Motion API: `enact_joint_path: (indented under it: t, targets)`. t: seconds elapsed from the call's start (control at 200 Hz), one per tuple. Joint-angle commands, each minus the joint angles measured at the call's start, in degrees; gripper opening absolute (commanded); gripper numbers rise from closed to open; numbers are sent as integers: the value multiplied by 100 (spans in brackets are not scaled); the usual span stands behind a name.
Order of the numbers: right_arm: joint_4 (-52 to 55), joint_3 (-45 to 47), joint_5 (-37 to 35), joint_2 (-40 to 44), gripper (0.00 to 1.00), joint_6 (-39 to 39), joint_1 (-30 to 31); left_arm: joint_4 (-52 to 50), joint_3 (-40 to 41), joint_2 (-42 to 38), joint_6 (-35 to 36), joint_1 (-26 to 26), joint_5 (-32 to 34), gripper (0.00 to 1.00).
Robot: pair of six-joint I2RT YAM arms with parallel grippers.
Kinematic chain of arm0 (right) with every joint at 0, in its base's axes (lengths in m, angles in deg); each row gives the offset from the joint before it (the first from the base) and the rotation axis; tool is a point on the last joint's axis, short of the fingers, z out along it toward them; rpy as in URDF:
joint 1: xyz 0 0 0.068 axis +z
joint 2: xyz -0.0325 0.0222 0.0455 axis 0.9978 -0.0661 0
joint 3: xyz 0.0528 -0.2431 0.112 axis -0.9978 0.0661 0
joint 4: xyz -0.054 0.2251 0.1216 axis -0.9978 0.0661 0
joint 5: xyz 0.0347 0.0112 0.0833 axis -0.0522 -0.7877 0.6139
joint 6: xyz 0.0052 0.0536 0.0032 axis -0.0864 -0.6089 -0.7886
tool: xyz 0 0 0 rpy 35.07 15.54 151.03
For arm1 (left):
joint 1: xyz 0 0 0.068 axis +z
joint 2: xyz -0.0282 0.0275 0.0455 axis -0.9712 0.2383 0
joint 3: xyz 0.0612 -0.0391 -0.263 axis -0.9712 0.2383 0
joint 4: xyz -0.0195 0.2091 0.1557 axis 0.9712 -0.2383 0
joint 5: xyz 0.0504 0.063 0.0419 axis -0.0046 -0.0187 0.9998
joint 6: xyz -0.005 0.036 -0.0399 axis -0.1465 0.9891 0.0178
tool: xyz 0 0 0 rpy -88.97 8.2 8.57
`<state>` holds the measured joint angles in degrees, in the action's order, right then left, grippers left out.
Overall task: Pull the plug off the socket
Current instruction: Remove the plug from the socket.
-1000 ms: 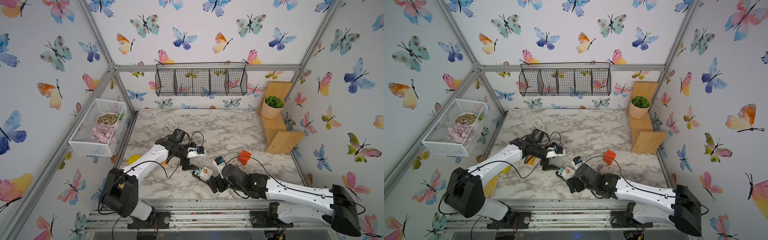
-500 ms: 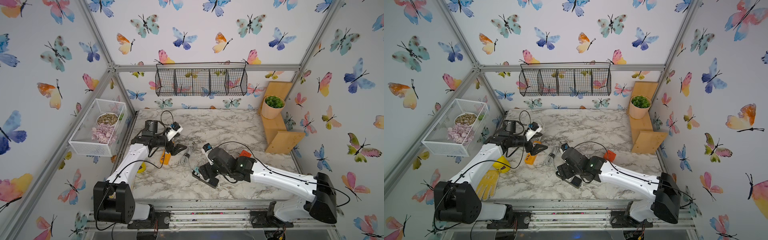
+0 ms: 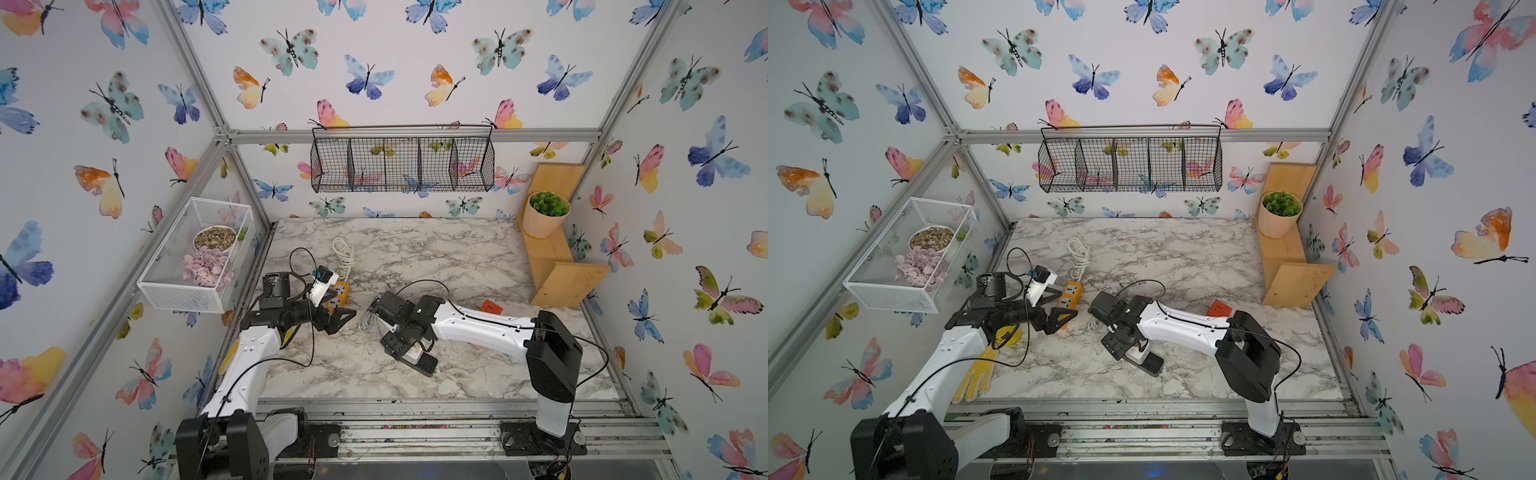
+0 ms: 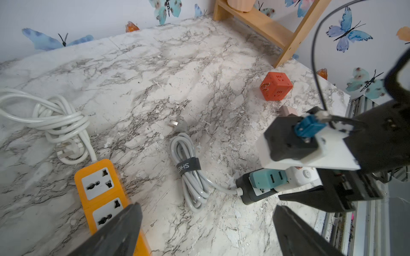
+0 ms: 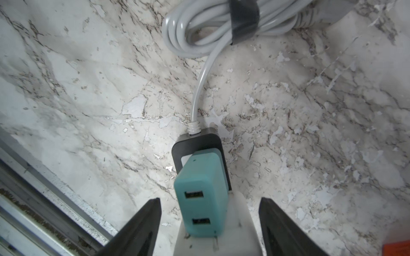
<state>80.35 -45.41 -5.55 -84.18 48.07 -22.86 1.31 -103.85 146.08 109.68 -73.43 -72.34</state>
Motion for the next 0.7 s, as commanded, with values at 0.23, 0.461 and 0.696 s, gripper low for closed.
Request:
enact_joint_path:
  t: [0.23,0.461,0.696]
  targets:
    - [376,-545,-421,-609,59,347,2,-1151,-671,412,586,20,-927,100]
    - [334,-543,-562,-586,20,383,2,-513,-73,-189,563,7,-1081,99]
    - [251,-583,-322,-437,9,509,2,-594,17,-162,825,-40,-1193,96]
